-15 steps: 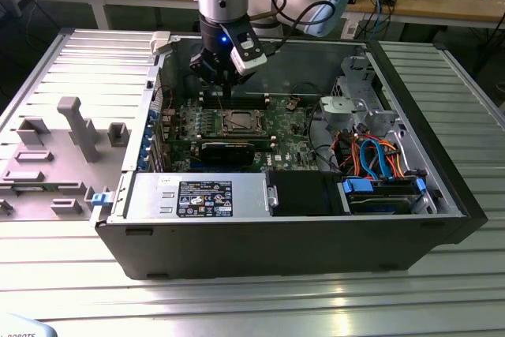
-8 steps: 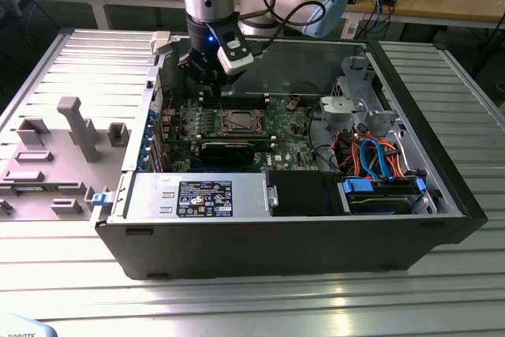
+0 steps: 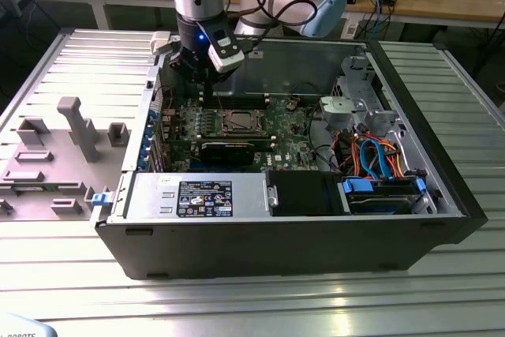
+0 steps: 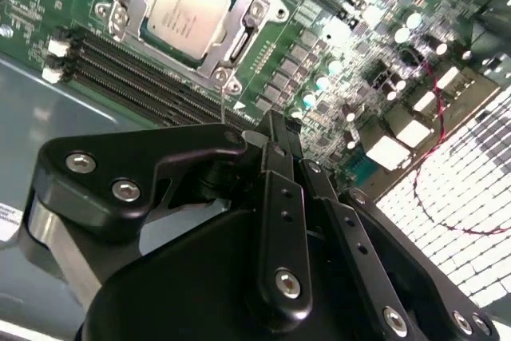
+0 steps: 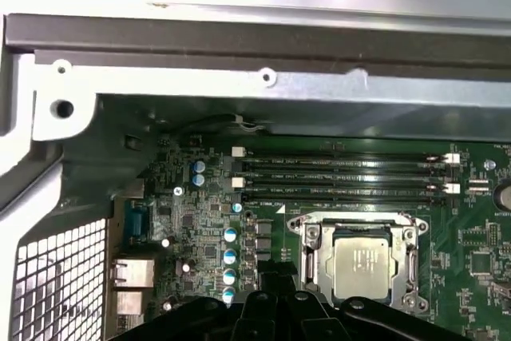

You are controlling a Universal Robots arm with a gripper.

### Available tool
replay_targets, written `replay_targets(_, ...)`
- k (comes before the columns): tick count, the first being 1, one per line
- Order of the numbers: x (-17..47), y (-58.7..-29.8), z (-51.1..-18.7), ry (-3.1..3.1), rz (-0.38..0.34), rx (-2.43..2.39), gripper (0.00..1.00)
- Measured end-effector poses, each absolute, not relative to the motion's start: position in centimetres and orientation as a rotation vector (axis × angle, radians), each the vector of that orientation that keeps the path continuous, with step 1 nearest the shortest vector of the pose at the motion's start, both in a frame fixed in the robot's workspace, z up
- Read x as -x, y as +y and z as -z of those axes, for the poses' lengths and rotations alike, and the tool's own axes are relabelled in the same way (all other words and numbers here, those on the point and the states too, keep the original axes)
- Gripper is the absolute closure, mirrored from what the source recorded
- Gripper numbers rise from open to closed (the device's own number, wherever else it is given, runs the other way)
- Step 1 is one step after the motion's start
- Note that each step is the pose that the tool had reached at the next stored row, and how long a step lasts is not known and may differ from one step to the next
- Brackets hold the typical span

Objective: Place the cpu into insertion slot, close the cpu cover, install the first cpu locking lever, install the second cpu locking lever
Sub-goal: 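Install the first cpu locking lever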

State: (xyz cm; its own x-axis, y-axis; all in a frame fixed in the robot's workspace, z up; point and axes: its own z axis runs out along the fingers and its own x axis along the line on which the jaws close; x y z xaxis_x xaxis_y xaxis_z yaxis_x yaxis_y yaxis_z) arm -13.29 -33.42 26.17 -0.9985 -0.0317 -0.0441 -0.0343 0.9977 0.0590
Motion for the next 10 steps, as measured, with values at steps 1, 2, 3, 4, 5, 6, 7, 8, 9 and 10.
replay_targets(1, 13.3, -33.0, -26.2, 3.096, -0.093, 0.051, 0.89)
replay_targets(2, 13.3, -32.8, -26.1, 3.097, -0.093, 0.051, 0.89)
replay_targets(3, 13.3, -32.6, -26.1, 3.097, -0.093, 0.052, 0.89)
replay_targets(4, 13.3, -32.4, -26.1, 3.097, -0.093, 0.052, 0.89)
replay_targets(5, 13.3, -32.1, -26.1, 3.096, -0.093, 0.052, 0.89)
replay_targets(6, 13.3, -32.0, -26.0, 3.097, -0.093, 0.052, 0.89)
replay_targets(7, 13.3, -31.8, -26.0, 3.097, -0.093, 0.052, 0.89)
replay_targets(8, 13.3, -31.6, -26.0, 3.097, -0.093, 0.052, 0.89)
replay_targets(9, 13.3, -31.5, -26.0, 3.097, -0.092, 0.053, 0.89)
replay_targets(10, 13.3, -31.4, -26.0, 3.097, -0.091, 0.053, 0.89)
